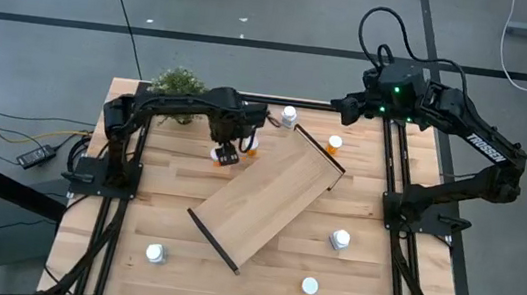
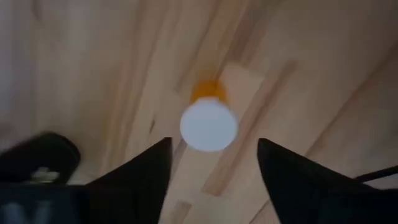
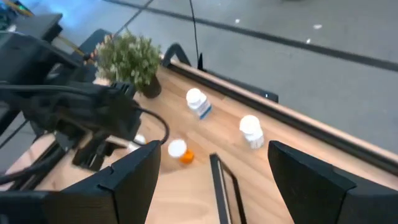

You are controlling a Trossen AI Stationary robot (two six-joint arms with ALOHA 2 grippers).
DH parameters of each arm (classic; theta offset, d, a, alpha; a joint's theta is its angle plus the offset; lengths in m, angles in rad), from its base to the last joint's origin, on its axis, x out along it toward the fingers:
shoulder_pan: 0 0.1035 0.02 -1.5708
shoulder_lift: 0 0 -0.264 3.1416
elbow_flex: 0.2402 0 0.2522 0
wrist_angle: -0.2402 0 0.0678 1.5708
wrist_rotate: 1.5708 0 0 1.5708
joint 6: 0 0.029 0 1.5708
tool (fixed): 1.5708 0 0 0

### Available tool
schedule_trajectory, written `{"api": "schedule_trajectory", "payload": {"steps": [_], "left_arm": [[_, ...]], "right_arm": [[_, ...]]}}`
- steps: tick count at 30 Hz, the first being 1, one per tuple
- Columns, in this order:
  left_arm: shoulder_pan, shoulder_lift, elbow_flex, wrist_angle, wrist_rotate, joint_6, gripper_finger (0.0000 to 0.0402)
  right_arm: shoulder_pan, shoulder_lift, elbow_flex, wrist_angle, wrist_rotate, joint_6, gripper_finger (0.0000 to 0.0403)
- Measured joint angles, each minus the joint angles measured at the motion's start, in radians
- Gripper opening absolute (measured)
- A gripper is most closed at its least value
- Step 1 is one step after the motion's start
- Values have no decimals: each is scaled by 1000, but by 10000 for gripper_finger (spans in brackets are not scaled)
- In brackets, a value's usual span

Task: Pick and place medicine bottles onto shelf by color
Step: Put the left orange pill bottle on the shelf

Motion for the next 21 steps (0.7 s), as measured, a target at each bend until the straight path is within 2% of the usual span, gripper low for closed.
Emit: {"api": "schedule_trajectory", "payload": {"steps": [6,11,15,21], "left_arm": [[17,0,-96,97,0,-43,339],[13,0,-124,160,2,-96,384],[7,0,-187,178,5,-130,393],[0,0,-248,210,3,-141,380]], "right_arm": [[0,0,0,-68,-23,-51,303],[0,0,0,-102,-23,-101,303],[0,0,0,-103,-25,-111,303],[0,0,0,-102,-26,-127,303]]}}
